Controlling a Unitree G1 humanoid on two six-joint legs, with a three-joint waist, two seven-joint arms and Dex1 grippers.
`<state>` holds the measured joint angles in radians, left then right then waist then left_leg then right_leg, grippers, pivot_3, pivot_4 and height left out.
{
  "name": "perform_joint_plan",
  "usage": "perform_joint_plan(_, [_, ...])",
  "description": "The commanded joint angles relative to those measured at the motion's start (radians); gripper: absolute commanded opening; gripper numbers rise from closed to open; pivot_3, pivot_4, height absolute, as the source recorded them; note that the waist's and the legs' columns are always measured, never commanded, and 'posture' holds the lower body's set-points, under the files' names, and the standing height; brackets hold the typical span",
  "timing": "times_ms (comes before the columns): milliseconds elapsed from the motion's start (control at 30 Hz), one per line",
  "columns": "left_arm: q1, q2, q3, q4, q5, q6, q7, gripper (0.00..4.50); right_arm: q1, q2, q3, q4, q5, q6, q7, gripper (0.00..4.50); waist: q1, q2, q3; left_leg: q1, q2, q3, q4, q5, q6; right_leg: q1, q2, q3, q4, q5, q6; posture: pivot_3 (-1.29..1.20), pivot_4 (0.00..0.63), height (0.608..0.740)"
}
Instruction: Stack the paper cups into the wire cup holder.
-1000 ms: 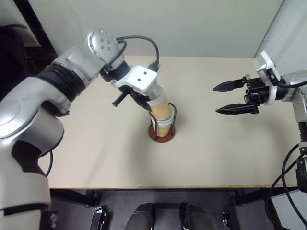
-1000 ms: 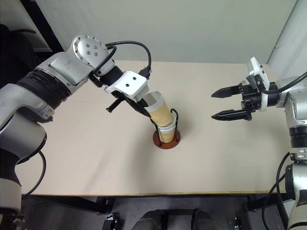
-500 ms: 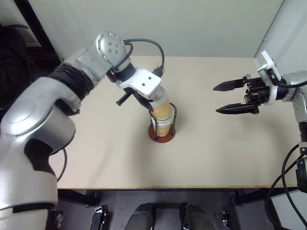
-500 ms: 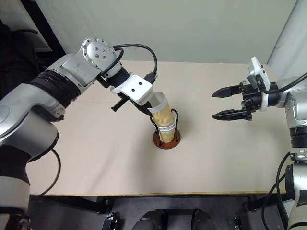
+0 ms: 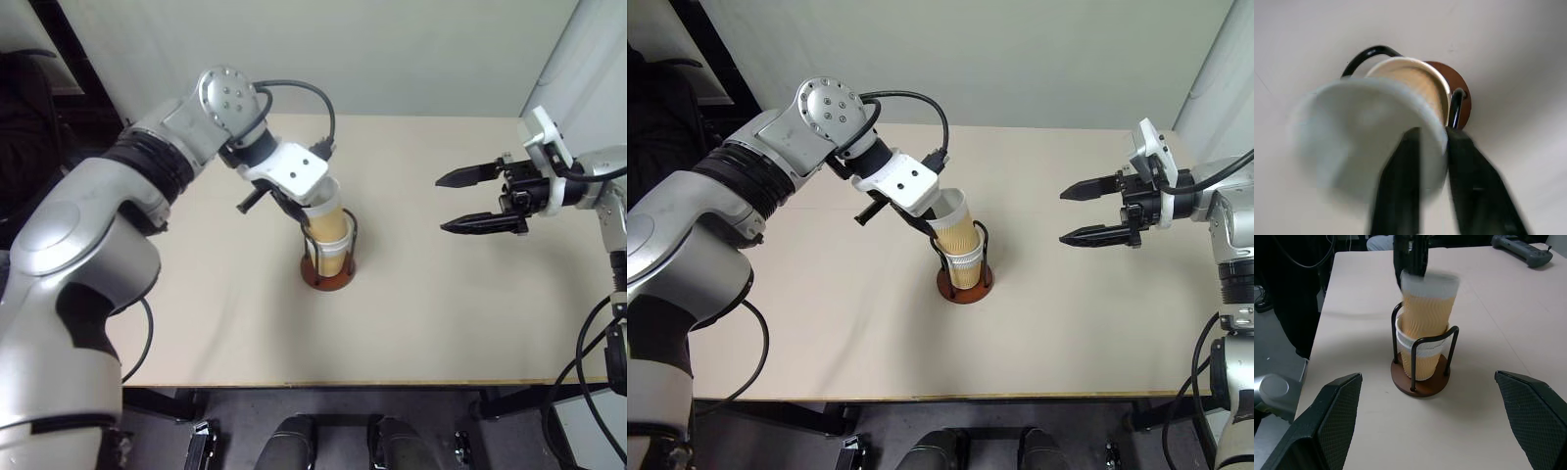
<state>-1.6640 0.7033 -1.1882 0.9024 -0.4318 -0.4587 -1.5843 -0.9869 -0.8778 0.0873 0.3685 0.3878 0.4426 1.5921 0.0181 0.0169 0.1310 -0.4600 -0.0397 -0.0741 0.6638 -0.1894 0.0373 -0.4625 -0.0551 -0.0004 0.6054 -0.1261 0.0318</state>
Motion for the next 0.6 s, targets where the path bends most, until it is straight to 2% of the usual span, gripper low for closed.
perform_joint_plan(33, [-0.035, 0.01, 0.012, -0.008, -0.021, 0.0, -0.03, 1.98, -0.003, -0.024, -0.038, -0.027, 0.0, -0.013, -0.001, 4.5, 0.0, 0.0, 0.0, 0.0, 0.0, 0.0, 0.0, 0.0, 0.0, 0.0, 0.0, 0.0, 0.0, 0.0, 0.0, 0.0, 0.15, 0.74])
perform_joint_plan(233, [-0.029, -0.029, 0.1, 0.041, -0.018, -0.005, -0.03, 4.05, -0.007, -0.025, -0.032, -0.016, -0.005, -0.013, 0.0, 4.5, 0.001, 0.0, 0.0, 0.0, 0.0, 0.0, 0.0, 0.0, 0.0, 0.0, 0.0, 0.0, 0.0, 0.0, 0.0, 0.0, 0.15, 0.74])
perform_joint_plan(333, [-0.021, -0.064, 0.201, 0.089, -0.003, 0.04, -0.03, 4.05, -0.012, -0.024, -0.028, -0.008, -0.013, -0.015, -0.005, 4.5, 0.003, 0.0, 0.0, 0.0, -0.001, 0.0, 0.0, 0.0, 0.0, 0.0, 0.0, 0.0, 0.0, 0.0, 0.0, 0.0, 0.15, 0.74])
perform_joint_plan(367, [-0.025, -0.085, 0.281, 0.132, 0.003, 0.078, -0.017, 4.05, -0.015, -0.025, -0.027, -0.001, -0.02, -0.011, -0.013, 4.5, 0.003, 0.0, 0.0, 0.0, 0.0, 0.0, 0.0, 0.0, 0.0, 0.0, 0.0, 0.0, 0.0, 0.0, 0.0, 0.0, 0.15, 0.74])
perform_joint_plan(433, [-0.034, -0.118, 0.448, 0.218, -0.007, 0.183, 0.109, 4.05, -0.02, -0.027, -0.024, 0.021, -0.037, -0.003, -0.03, 4.5, 0.002, 0.0, 0.0, 0.0, 0.0, 0.001, 0.0, 0.0, 0.0, 0.0, 0.0, 0.0, 0.0, 0.0, 0.0, 0.0, 0.15, 0.74])
perform_joint_plan(500, [-0.031, -0.119, 0.58, 0.265, -0.009, 0.279, 0.206, 4.05, -0.02, -0.028, -0.022, 0.038, -0.054, 0.0, -0.047, 4.5, 0.0, 0.0, 0.0, 0.0, 0.0, 0.001, 0.0, 0.0, 0.0, 0.0, 0.0, 0.0, 0.0, 0.0, 0.0, 0.0, 0.15, 0.74])
perform_joint_plan(600, [0.042, -0.061, 0.758, 0.239, -0.016, 0.418, 0.314, 4.05, -0.002, -0.035, -0.017, 0.031, -0.082, 0.008, -0.079, 4.5, -0.007, 0.001, 0.0, 0.002, 0.001, 0.002, -0.002, 0.0, 0.0, 0.0, 0.0, 0.001, -0.001, 0.0, 0.001, 0.0, 0.15, 0.74])
